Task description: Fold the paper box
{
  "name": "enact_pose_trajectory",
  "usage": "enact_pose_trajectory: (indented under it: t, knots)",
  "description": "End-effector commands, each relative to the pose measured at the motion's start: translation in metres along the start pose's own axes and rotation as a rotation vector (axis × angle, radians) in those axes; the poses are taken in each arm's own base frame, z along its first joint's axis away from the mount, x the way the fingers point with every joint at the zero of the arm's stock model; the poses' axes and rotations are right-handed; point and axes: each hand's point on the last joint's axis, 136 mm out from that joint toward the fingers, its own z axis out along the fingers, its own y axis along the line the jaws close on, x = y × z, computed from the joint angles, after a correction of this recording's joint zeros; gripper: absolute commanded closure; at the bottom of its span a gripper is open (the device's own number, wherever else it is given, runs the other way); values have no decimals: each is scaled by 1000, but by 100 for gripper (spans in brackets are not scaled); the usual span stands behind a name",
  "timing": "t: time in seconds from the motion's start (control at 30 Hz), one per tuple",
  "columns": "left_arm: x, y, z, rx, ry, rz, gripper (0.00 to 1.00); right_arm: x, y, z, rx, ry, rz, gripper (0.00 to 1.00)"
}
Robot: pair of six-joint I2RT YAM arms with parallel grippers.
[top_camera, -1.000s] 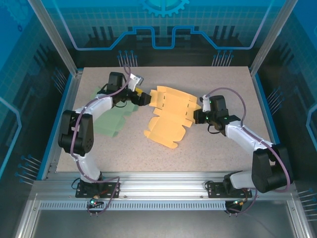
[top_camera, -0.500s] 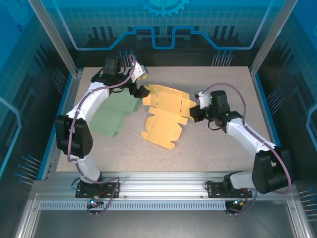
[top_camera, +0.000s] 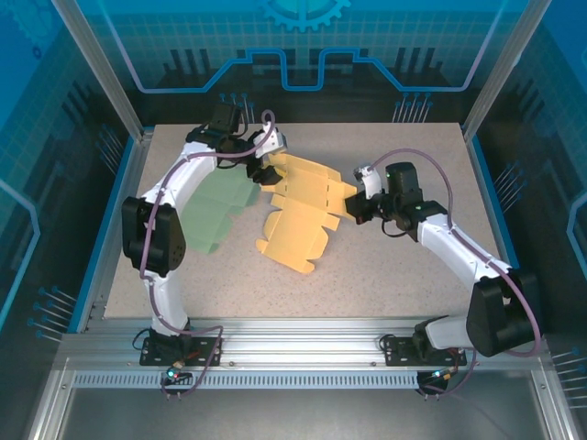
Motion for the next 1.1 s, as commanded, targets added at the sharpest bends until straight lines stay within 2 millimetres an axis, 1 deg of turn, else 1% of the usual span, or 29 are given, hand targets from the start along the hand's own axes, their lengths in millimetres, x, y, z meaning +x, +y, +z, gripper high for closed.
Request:
enact_pose_trajectory:
  t: [0.0,0.1,0.3,0.47,0.57,0.63,0.67,0.73,0.77,0.8,0.87,0.9,0.97,1.03,1.07]
  knots:
    - [-6,8,0,-28,10,53,14,-7,10,0,-35,-1,-29,100]
    - [-9,14,-1,-47,15,78,13,-6,11,0,-41,2,-33,100]
    - [5,23,6,-52,76,91,14,-8,14,-1,-59,-1,-45,100]
    - [10,21,15,-11,79,91,17,-9,17,-2,-72,-5,-48,100]
    - [15,16,20,11,95,109,21,-11,17,-3,-70,-9,-50,100]
    - [18,14,23,21,105,108,28,-12,16,-3,-62,-11,-50,100]
    - [19,13,23,23,104,107,36,-12,16,-3,-57,-13,-51,100]
    - [20,14,25,17,106,100,58,-12,13,-3,-45,-12,-48,100]
    - [20,16,26,10,106,93,67,-12,11,-3,-34,-10,-47,100]
    - [18,17,25,1,104,90,72,-11,7,-2,-17,-4,-42,100]
    - [15,20,23,-16,101,83,76,-8,1,-1,19,6,-30,100]
    - [13,20,23,-24,102,83,79,-6,-3,0,38,14,-20,100]
    - [8,20,22,-49,103,91,90,-2,-12,1,77,24,0,100]
    - [6,15,22,-75,111,113,98,2,-20,2,114,34,29,100]
    - [5,14,23,-97,114,127,100,5,-23,1,124,38,43,100]
